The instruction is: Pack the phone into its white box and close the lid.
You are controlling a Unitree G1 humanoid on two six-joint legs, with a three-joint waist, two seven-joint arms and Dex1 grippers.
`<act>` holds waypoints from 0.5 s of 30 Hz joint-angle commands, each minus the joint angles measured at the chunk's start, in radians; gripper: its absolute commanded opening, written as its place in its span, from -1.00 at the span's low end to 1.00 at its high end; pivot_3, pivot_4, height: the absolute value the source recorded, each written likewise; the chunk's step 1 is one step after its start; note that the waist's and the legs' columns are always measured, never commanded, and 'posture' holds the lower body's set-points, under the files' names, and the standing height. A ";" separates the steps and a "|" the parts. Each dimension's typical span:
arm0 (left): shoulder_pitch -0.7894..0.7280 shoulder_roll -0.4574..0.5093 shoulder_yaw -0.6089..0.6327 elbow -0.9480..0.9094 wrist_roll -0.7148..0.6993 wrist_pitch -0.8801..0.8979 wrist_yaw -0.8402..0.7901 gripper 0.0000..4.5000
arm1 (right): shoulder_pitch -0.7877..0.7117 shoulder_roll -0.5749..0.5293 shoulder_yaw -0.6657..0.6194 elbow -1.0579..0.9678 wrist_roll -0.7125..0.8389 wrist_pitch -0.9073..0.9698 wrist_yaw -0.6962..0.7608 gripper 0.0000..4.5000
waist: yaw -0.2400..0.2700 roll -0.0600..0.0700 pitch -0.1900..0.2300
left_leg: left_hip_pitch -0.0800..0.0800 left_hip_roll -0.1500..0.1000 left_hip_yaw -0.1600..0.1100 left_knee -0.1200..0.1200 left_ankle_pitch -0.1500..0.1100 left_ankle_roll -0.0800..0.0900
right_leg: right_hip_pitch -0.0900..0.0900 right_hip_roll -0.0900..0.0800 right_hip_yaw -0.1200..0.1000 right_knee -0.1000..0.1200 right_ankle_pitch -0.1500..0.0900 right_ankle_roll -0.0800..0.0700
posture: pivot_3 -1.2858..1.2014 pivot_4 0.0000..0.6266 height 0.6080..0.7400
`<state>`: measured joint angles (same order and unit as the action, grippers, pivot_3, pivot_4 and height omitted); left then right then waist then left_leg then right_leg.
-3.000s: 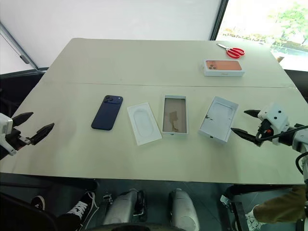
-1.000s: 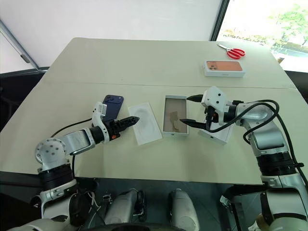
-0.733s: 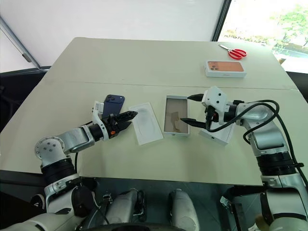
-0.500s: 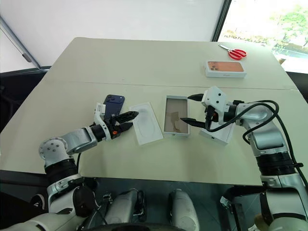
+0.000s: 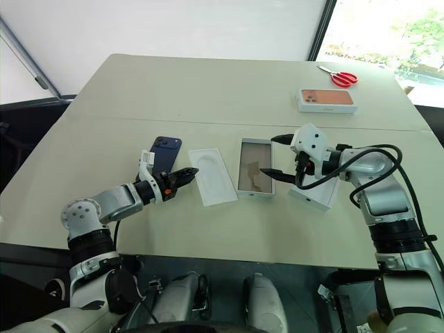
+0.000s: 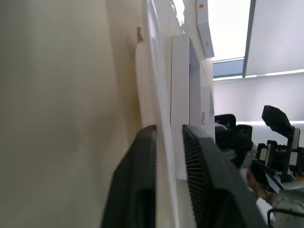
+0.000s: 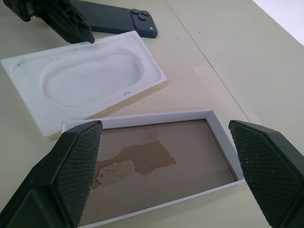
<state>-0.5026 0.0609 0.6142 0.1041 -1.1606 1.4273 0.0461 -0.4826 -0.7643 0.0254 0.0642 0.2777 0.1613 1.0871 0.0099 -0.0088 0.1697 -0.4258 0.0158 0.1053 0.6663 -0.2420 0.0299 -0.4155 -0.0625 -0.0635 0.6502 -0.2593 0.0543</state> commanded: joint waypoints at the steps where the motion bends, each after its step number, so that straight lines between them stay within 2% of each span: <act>1: 0.006 0.006 0.002 -0.005 -0.037 -0.001 0.009 -0.97 | -0.026 -0.001 -0.027 -0.022 0.005 -0.017 -0.004 1.00 | 0.001 0.000 0.000 | 0.000 0.000 0.000 0.000 0.000 0.000 | 0.000 0.000 0.000 0.000 0.000 0.000 | 0.03 -0.52 1.00; 8: -0.007 0.019 0.003 -0.001 -0.074 -0.010 0.040 -0.97 | -0.030 0.003 -0.030 -0.020 0.004 -0.022 -0.016 1.00 | 0.001 0.000 0.000 | 0.000 0.000 0.000 0.000 -0.001 0.002 | 0.000 -0.001 0.000 0.000 0.000 0.000 | 0.03 -0.52 1.00; 12: -0.016 0.085 -0.008 -0.013 -0.057 -0.022 0.026 -0.97 | -0.016 0.006 -0.034 -0.044 0.034 0.012 -0.009 1.00 | 0.000 0.000 0.000 | 0.000 0.000 0.000 -0.001 -0.001 0.002 | 0.000 -0.001 0.000 0.000 0.000 0.000 | 0.03 -0.52 1.00; 15: -0.023 0.176 -0.035 -0.041 -0.022 -0.062 -0.035 -0.97 | 0.020 0.003 -0.028 -0.114 0.104 0.104 0.024 1.00 | -0.002 0.000 0.000 | 0.000 0.000 0.000 -0.002 -0.001 0.001 | -0.001 -0.001 0.000 0.000 0.000 -0.001 | 0.03 -0.52 1.00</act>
<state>-0.5054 0.2001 0.5917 0.1085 -1.1898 1.3932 0.0546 -0.4737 -0.7618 0.0220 0.0181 0.3328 0.2295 1.0901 0.0080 -0.0089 0.1697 -0.4259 0.0160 0.1050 0.6644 -0.2432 0.0309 -0.4168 -0.0631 -0.0634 0.6498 -0.2594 0.0535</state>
